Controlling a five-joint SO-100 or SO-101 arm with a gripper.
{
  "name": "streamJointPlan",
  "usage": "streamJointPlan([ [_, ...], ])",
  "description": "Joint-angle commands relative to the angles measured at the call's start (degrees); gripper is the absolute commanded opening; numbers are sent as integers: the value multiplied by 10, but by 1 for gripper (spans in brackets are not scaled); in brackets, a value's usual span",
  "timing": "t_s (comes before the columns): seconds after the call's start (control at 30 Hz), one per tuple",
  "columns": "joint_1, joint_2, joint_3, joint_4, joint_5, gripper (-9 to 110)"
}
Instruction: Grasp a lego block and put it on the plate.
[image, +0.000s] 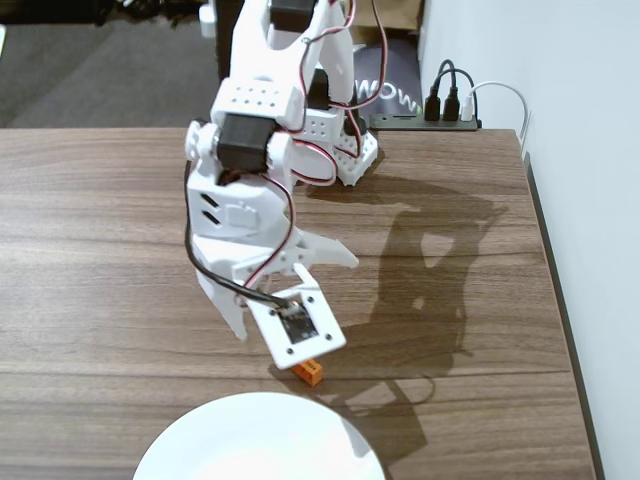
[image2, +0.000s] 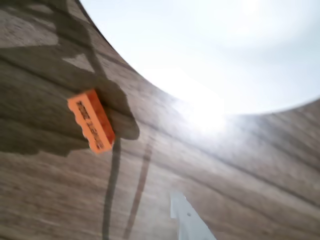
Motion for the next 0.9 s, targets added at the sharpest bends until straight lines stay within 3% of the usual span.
streamJointPlan([
  [0.0, -11, -1, -11, -30, -2, 61],
  [0.87, -54, -41, 81, -136, 27, 61],
])
